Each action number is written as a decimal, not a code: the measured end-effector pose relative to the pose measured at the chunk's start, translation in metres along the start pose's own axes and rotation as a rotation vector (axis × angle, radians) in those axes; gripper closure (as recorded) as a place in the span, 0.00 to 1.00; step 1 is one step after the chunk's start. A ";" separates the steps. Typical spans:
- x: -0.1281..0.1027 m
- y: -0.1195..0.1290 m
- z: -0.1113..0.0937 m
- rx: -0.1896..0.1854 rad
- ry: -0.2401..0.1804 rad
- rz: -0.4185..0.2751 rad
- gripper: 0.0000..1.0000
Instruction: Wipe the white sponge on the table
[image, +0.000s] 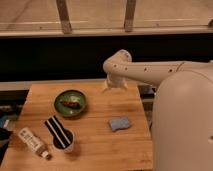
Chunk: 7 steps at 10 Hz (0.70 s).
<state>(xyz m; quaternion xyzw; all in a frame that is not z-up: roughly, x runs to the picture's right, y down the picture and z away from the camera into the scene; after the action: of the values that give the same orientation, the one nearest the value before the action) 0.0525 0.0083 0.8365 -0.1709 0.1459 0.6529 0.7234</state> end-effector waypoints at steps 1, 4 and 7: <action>-0.001 0.000 -0.001 -0.001 -0.002 0.001 0.20; -0.005 0.005 0.004 -0.022 0.002 0.016 0.20; 0.022 -0.014 0.025 -0.048 0.050 0.060 0.20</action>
<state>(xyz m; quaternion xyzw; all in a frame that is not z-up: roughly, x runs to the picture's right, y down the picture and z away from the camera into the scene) 0.0684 0.0381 0.8502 -0.1999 0.1534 0.6732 0.6952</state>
